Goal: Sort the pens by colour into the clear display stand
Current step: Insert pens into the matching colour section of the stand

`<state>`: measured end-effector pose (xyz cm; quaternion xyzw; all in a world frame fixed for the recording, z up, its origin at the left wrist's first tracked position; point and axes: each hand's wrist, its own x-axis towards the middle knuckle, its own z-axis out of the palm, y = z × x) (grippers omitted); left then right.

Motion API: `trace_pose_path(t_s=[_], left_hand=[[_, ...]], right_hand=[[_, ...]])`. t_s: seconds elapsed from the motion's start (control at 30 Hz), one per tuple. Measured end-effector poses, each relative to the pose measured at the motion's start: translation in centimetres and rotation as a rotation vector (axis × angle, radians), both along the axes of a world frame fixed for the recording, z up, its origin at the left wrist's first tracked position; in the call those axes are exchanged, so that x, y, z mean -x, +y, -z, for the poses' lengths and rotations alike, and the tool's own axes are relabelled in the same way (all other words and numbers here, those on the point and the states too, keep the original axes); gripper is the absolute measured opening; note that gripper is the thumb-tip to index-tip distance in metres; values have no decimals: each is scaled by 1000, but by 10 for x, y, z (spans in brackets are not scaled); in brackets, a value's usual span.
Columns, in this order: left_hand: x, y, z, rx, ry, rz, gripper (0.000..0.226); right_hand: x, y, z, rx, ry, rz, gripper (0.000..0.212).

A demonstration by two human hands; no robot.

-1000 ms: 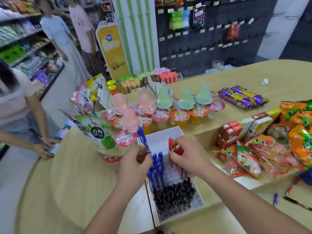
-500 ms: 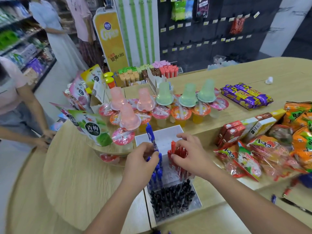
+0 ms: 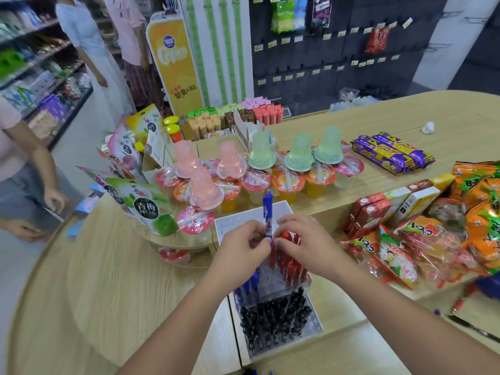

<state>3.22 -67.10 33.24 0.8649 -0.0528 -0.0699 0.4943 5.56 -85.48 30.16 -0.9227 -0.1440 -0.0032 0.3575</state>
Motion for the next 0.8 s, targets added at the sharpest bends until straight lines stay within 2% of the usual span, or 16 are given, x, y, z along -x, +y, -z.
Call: trace_pose_path(t_s=[0.2,0.53,0.8], left_hand=[[0,19,1,12,-47,-85,12],[10,25,16,39,-81,-132,12],[13,24,18,40,-82,-141,11]], right_hand=[[-6,-5,-8,18,12,-51,20],[-3,-2,-9,201,-2,-125,29],[2,3,-10,219,-81,-16,26]])
